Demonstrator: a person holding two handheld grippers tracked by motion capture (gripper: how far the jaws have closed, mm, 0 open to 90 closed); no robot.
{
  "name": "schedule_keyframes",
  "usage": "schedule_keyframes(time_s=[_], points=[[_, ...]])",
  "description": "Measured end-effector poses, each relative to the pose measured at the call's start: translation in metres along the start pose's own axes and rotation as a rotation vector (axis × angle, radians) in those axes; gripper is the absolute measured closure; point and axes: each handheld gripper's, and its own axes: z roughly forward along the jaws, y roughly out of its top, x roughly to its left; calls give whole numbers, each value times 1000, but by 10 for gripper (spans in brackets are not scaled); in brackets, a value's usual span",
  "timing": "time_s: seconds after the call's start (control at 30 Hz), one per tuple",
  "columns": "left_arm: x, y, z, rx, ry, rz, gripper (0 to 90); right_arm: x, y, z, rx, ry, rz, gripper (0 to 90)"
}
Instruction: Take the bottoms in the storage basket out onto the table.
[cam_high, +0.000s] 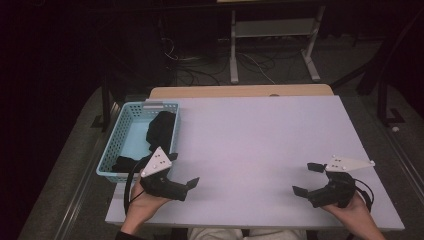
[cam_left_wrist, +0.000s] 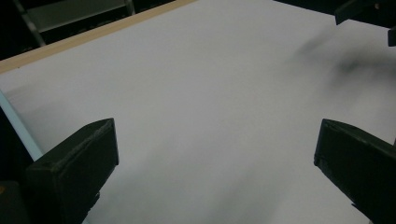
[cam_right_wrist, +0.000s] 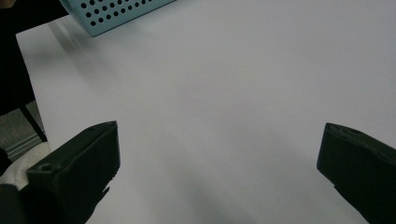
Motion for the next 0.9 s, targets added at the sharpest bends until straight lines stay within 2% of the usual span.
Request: schedule_keyframes(time_s=[0.3,0.9], points=[[6,7,-3,18,6,-5,1,0,0,0,2,-2,-2,0],[15,22,-12,43,18,10,1,0,0,1,3,3,-2,0]])
